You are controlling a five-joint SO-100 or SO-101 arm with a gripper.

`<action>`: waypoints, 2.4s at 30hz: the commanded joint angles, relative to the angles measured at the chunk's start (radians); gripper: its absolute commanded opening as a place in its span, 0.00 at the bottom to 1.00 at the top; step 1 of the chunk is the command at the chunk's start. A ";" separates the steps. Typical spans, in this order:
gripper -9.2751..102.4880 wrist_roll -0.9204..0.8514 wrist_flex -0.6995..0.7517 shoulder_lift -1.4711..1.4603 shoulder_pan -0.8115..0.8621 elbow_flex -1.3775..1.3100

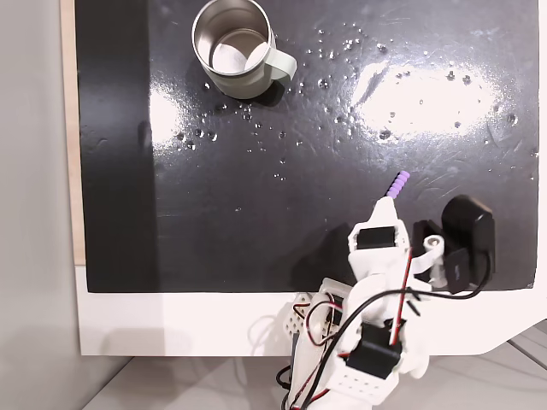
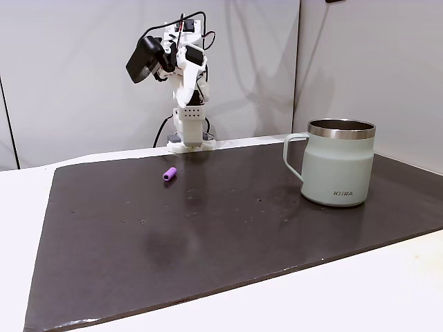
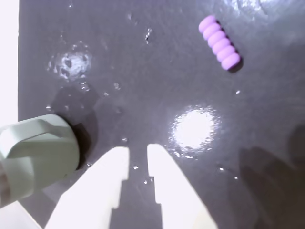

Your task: Grasp a pengrip and put it in the cup.

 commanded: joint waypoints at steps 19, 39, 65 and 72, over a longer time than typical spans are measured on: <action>0.08 -0.499 -0.087 -0.670 0.206 -0.479; 0.30 -0.617 -0.184 -1.127 0.199 -0.511; 0.29 -0.735 -0.365 -1.146 0.153 -0.206; 0.18 -0.753 -0.437 -1.155 0.181 -0.163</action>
